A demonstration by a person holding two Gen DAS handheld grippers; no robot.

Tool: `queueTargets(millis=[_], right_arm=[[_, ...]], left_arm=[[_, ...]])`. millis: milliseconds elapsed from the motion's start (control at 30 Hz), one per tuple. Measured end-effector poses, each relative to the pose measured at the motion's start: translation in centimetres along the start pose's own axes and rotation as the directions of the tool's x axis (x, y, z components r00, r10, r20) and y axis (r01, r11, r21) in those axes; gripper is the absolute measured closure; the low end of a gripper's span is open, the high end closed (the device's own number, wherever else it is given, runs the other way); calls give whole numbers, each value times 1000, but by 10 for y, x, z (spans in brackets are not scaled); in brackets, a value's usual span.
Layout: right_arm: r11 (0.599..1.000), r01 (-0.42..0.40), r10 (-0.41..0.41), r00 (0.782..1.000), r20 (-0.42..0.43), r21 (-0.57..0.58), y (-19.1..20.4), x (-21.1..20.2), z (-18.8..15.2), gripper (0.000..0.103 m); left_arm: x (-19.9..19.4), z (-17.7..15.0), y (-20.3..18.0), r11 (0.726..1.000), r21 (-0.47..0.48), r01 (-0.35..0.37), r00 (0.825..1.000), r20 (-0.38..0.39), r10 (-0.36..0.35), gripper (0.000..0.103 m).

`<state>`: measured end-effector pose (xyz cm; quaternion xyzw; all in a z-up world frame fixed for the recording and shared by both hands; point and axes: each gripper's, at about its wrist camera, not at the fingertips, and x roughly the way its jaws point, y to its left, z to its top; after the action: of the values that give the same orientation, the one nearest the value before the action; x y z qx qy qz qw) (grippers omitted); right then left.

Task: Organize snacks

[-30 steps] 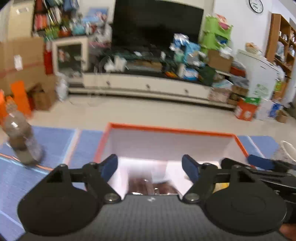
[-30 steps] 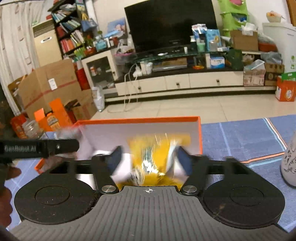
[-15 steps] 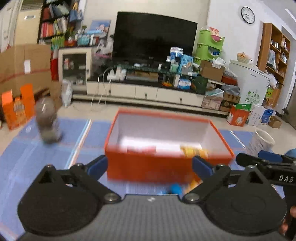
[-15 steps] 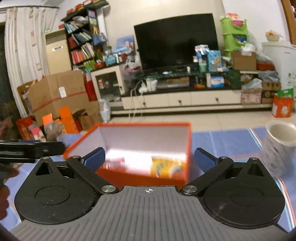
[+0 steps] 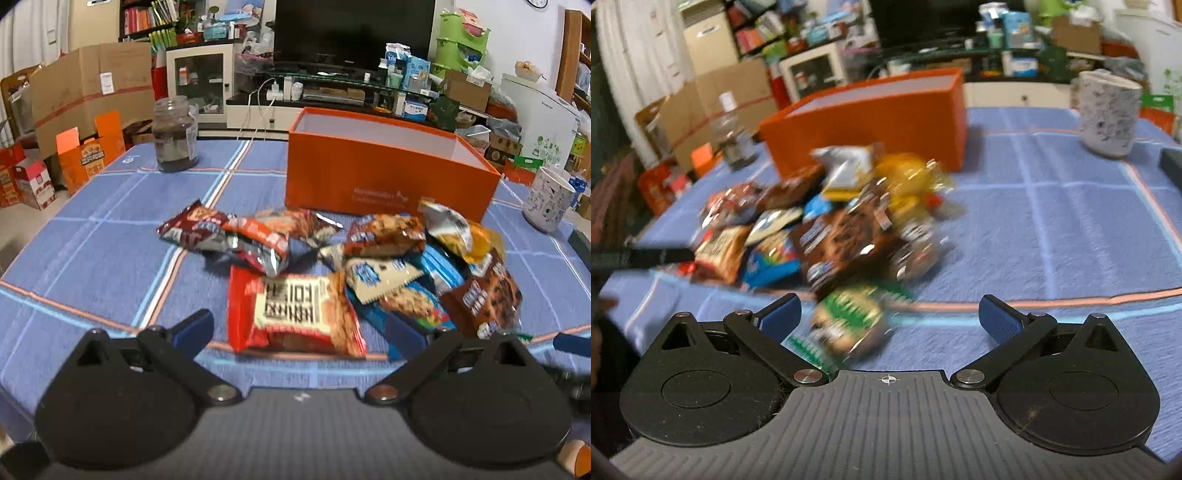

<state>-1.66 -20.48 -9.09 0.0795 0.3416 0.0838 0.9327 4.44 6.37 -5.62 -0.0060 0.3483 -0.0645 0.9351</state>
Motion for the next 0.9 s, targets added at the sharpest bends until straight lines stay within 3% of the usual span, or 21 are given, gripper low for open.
queueTargets(millis=[267, 367, 400, 667, 800, 900], right_arm=[[992, 57, -62, 997, -44, -110, 24, 33, 5, 7], [985, 92, -100, 994, -51, -148, 26, 39, 1, 7], [982, 103, -112, 992, -52, -157, 25, 40, 1, 7], [985, 136, -144, 987, -70, -105, 7, 32, 3, 6], [985, 154, -160, 985, -69, -81, -1, 29, 4, 6], [986, 158, -162, 985, -63, -54, -7, 25, 6, 7]], left_arm=[[57, 14, 0, 996, 36, -84, 995, -41, 86, 6], [68, 16, -1, 995, 51, -85, 994, -57, 88, 8], [68, 14, 0, 997, 43, -67, 995, -68, 70, 13], [37, -11, 9, 999, 29, -18, 992, -125, 21, 13], [19, -24, 4, 996, 81, -25, 991, -128, 35, 11], [0, -25, 6, 993, 88, -79, 991, -100, 87, 9]])
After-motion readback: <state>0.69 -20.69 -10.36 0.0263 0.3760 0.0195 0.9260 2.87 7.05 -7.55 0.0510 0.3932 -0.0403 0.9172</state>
